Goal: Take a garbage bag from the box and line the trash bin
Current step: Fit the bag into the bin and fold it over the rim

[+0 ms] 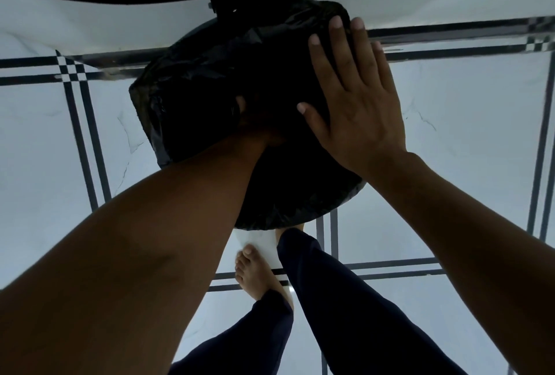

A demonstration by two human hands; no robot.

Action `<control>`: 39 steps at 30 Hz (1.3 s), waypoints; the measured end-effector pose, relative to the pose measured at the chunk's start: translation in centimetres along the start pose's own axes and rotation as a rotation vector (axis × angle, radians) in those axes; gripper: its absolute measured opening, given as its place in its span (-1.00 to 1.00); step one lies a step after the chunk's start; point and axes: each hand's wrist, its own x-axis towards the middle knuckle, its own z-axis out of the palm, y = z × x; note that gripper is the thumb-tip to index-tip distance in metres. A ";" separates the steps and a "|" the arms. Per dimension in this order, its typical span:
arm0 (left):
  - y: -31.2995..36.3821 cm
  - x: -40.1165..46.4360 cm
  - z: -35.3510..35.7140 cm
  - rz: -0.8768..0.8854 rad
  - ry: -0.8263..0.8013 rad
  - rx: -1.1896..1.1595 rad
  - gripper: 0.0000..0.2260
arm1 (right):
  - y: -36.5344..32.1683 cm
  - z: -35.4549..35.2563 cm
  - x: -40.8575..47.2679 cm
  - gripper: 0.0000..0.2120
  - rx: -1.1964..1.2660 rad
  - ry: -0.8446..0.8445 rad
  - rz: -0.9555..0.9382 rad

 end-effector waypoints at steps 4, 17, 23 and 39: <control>0.9 1.6 -1.1 -0.017 0.011 -0.198 -0.61 | 0.2 -0.2 0.2 -0.34 -0.004 -0.038 0.003; 0.5 0.6 -1.1 0.155 0.064 -0.058 -0.61 | 0.8 0.3 0.1 -0.36 0.000 -0.042 -0.004; 12.6 0.0 -14.0 0.743 0.141 0.140 -0.50 | 0.4 -1.9 0.6 -0.37 0.058 -0.185 0.001; 7.4 -4.8 -26.0 0.172 0.414 -0.924 -0.93 | -5.3 -9.0 0.9 -0.72 0.693 -0.114 1.473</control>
